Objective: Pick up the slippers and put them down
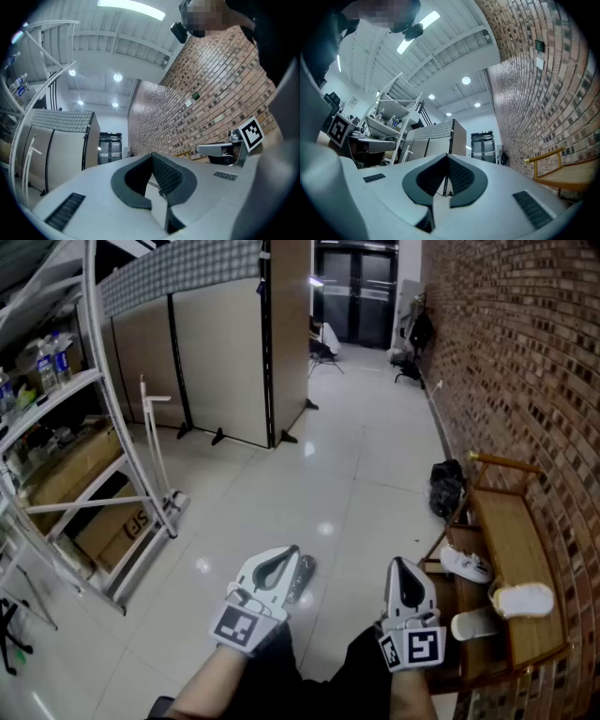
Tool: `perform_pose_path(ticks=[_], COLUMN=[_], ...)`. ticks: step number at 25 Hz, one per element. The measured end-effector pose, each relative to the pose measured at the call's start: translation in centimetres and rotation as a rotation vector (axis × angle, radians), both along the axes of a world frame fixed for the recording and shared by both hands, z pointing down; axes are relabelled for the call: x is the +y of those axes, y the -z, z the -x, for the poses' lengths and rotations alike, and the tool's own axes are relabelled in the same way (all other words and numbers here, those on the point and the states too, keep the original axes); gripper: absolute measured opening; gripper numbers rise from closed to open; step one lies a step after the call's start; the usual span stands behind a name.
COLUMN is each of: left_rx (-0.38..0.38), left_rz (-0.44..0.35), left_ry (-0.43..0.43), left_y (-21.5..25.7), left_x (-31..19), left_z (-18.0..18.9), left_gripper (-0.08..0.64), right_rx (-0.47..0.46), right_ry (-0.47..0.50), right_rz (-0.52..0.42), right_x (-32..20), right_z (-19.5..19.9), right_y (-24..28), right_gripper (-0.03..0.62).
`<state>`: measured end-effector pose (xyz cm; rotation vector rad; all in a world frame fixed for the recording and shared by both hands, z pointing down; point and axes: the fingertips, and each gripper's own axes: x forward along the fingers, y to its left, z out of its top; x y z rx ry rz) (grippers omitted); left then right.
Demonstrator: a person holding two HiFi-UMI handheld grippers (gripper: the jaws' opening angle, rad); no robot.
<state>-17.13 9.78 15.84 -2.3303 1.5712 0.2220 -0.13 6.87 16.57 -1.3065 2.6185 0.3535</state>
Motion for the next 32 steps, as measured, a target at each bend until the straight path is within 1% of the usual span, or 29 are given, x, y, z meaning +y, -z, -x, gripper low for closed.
perform_pose_path(ticks=[5,9,16,20,24,27,29,32], left_rx=[0.002,0.014,0.027,0.021,0.015,0.003,0.012,0.019], left_rz=[0.008,0.01,-0.004,-0.012,0.008,0.019,0.026,0.068], left_ry=[-0.024,-0.054,-0.164,-0.233,-0.289,-0.302,-0.31,-0.319], left_y=[-0.3,-0.3,0.1,0.4,0.0,-0.4,-0.8,-2.8], left_x=[-0.7,-1.7,-3.3,-3.7,-4.2,-5.0,-5.6,-6.9], left_z=[-0.5,-1.4,-6.1,-9.4,-12.2,-13.8,-14.6,-15.3], left_gripper=[0.002,0.002,0.002,0.002,0.002,0.002,0.002,0.002], right_rx=[0.009,0.029,0.05,0.057,0.045,0.045,0.047,0.054], right_ry=[-0.024,-0.076,-0.19,-0.267,-0.33,-0.345,-0.345,-0.342], right_rz=[0.0,0.008,0.005,0.001,0.01,0.025,0.039,0.073], right_x=[-0.2,-0.4,0.1,0.8,1.4,0.9,0.2,-1.1], right_z=[-0.3,-1.9,-6.4,-9.8,-12.6,-13.6,-14.0,-14.0], right_y=[0.0,-0.3,0.3,0.6,0.5,0.0,-0.7,-2.5], right_gripper=[0.011,0.011,0.011,0.011,0.011,0.011,0.011,0.011])
